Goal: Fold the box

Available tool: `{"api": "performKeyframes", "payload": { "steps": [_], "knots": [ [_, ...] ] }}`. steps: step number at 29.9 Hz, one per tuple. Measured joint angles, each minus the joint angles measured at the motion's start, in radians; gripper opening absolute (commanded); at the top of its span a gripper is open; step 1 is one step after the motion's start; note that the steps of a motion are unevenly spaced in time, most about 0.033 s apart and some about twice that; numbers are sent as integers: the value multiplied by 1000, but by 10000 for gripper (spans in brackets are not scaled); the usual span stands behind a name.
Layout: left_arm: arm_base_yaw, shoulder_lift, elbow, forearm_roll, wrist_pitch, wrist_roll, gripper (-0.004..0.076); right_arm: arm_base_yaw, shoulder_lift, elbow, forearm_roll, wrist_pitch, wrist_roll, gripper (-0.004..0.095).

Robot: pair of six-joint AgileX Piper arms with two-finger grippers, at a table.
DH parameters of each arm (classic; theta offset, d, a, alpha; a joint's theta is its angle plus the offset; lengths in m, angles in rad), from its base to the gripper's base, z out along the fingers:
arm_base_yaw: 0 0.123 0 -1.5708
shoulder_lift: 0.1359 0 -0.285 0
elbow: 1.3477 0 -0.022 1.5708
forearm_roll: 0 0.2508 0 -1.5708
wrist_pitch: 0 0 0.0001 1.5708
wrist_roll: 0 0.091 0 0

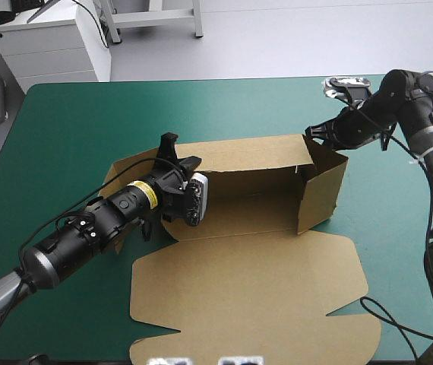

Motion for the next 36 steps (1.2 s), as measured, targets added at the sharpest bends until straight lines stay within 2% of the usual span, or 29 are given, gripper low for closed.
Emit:
{"api": "performKeyframes", "payload": {
  "steps": [15, 24, 30, 33, 36],
  "knots": [
    [0, 0, 0, 0, 19, -3, -8, 0, -111, 180, 87, -17, -107, -19],
    [0, 0, 0, 0, 21, -3, -8, 0, -315, 489, 172, -321, -332, -19],
    [0, 0, 0, 0, 22, -3, -8, 0, -381, 715, 305, -515, -553, -15],
    [0, 0, 0, 0, 23, -3, -8, 0, -393, 781, 391, -560, -701, 63],
    [0, 0, 0, 0, 25, -3, -8, 0, -406, 799, 420, -563, -780, 261]
  ]
}}
